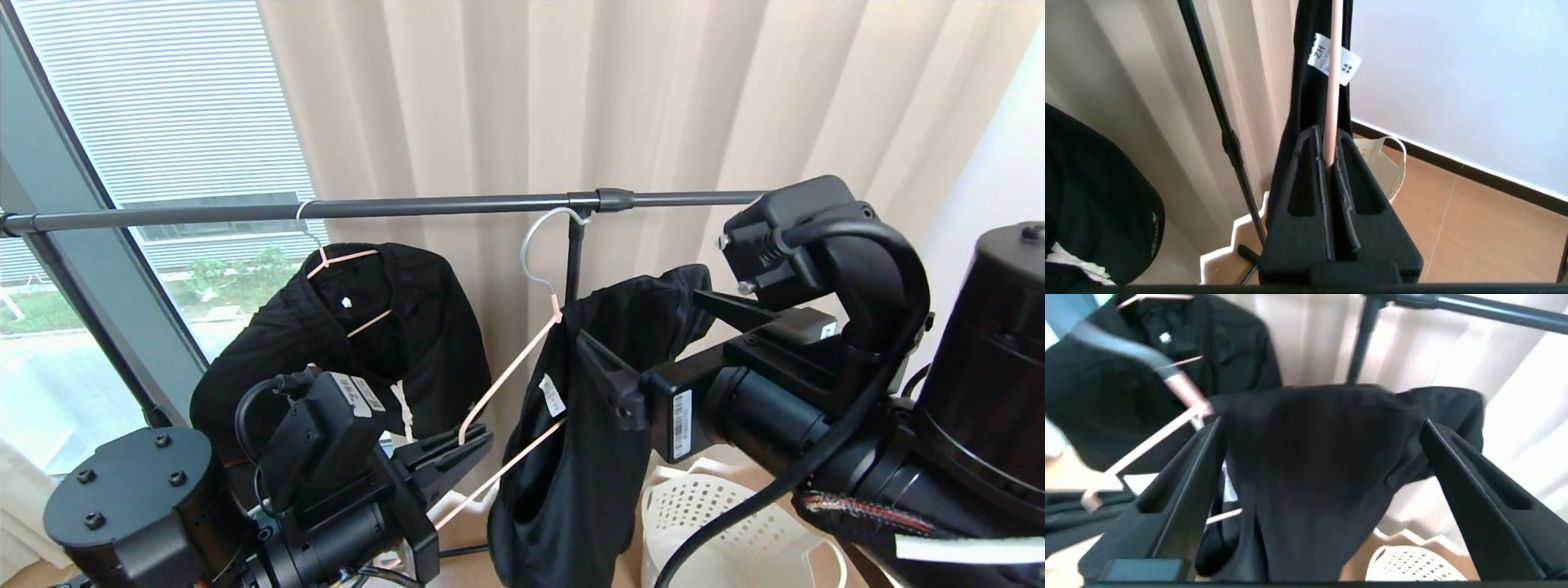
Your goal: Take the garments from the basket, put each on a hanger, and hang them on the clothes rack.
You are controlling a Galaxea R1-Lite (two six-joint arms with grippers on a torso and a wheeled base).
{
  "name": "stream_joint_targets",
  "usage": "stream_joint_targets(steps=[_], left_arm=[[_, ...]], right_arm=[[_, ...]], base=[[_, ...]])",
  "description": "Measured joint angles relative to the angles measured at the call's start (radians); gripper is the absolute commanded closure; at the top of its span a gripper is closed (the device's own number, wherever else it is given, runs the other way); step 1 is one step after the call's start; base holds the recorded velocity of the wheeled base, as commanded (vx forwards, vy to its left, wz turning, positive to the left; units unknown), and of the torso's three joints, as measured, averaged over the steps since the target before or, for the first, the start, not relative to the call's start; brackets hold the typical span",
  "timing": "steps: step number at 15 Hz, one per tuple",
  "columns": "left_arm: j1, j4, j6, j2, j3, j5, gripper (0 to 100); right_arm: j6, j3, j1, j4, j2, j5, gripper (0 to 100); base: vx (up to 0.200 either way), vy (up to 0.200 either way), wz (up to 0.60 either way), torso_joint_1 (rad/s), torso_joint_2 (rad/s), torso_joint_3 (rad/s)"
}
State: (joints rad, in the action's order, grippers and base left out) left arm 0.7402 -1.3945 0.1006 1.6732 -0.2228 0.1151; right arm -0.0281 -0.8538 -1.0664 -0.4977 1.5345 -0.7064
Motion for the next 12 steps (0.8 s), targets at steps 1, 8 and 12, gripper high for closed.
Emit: stream_joint_targets(steps=[1,8,12], left_arm=[[-0.001,0.0,0.0,-0.002,-0.001,0.0,100],[-0.034,-0.028,0.007,-0.028,0.076,0.06,100],[-0.043,-0.064,0.008,-0.029,0.122,0.08,100]], right_arm=[[0.006,0.014,-0.006,-0.001,-0.002,0.0,0],[0.218,0.087,0.107,0.181,-0.146,0.284,0],[0.452,-0.126,0.358,0.719,-0.259,0.689,0]], base=[[0.0,0.0,0.0,0.0,0.0,0.0],[0.0,0.0,0.0,0.0,0.0,0.0],[0.0,0.0,0.0,0.0,0.0,0.0]])
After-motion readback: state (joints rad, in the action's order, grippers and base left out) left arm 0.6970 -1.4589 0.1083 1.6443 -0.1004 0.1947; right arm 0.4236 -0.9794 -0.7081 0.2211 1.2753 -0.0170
